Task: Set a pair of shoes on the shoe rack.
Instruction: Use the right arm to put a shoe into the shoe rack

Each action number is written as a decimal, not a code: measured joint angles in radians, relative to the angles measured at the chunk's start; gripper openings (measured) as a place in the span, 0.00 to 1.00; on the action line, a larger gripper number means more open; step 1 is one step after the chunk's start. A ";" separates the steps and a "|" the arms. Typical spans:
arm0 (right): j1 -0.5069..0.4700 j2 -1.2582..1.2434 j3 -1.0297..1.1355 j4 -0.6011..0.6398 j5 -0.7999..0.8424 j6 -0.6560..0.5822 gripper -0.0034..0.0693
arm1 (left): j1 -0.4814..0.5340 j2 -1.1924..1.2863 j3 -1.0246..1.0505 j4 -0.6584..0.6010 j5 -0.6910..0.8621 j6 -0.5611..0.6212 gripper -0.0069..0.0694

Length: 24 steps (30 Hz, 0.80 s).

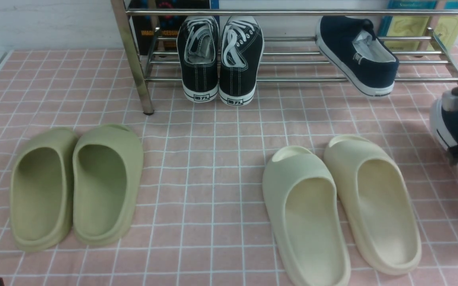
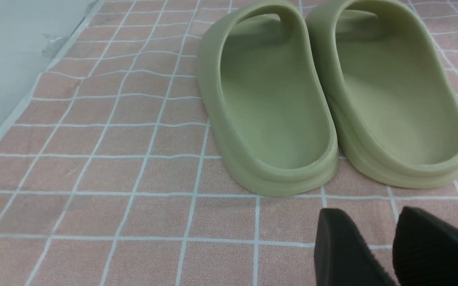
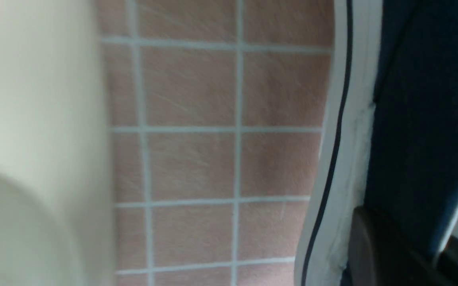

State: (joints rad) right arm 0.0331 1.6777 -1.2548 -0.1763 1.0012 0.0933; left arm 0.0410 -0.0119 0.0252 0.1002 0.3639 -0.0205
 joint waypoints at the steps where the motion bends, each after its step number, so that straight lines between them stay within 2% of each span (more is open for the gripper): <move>1: 0.022 -0.005 -0.031 0.000 0.008 -0.002 0.06 | 0.000 0.000 0.000 0.000 0.000 0.000 0.40; 7: 0.064 0.016 -0.174 -0.001 0.015 -0.007 0.06 | 0.000 0.000 0.000 0.000 0.000 0.000 0.40; 24: 0.065 0.293 -0.536 -0.086 0.105 -0.036 0.06 | 0.000 0.000 0.000 0.001 0.000 0.000 0.40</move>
State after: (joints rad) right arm 0.0985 1.9705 -1.7913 -0.2619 1.1067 0.0571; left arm 0.0410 -0.0119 0.0252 0.1009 0.3639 -0.0205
